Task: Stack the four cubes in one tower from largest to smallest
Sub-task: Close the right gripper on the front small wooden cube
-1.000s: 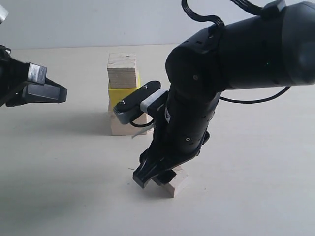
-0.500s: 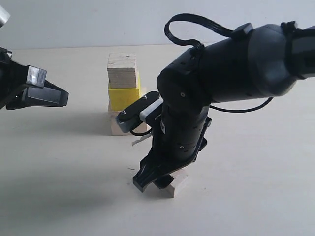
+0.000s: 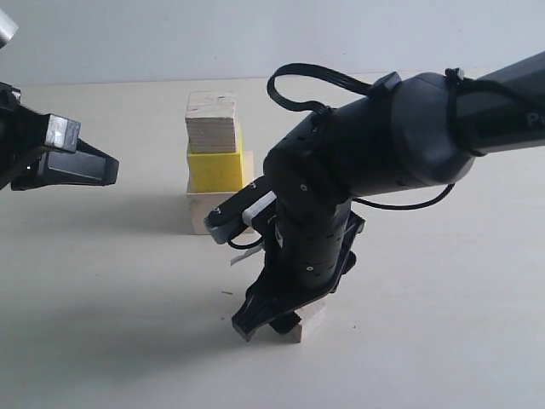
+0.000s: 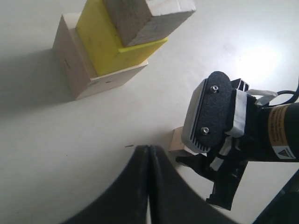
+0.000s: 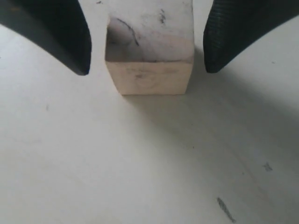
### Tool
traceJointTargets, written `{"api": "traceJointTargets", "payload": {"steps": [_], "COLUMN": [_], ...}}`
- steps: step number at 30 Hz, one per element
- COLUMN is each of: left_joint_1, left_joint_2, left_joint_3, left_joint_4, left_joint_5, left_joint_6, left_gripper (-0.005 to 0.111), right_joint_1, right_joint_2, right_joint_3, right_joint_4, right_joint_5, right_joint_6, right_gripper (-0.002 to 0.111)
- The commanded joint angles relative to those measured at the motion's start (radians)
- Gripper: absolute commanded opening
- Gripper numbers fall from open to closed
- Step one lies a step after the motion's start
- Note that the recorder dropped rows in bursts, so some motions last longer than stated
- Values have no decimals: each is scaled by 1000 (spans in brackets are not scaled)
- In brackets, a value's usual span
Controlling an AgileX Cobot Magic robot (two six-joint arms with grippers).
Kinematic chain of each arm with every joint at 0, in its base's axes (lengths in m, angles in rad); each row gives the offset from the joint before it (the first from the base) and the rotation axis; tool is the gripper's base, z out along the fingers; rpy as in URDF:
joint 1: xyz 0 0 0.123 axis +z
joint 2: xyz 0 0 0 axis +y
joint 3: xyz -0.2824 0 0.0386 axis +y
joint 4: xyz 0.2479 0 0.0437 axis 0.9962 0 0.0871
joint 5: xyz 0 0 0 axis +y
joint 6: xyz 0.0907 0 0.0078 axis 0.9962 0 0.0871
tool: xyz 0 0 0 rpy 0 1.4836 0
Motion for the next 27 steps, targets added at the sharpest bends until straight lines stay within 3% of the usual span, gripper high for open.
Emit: {"api": "traceJointTargets", "payload": {"steps": [1,24,27], "left_joint_1": [2,2,2], "left_joint_2": [-9,-9,-9], "left_joint_3": [2,2,2], "left_joint_4": [-6,-8,-8], "left_joint_5": [5,7,7], "left_joint_6": [3,3,11], "left_gripper": [0,0,0], "right_joint_1": [2,2,2], "right_joint_2": [0,30,30], "right_joint_3": [2,2,2], "right_joint_4": [-15,-15,-15], "right_joint_5": [-22,-29,-29], "right_joint_6": [11,11,11], "right_gripper": [64,62,55]}}
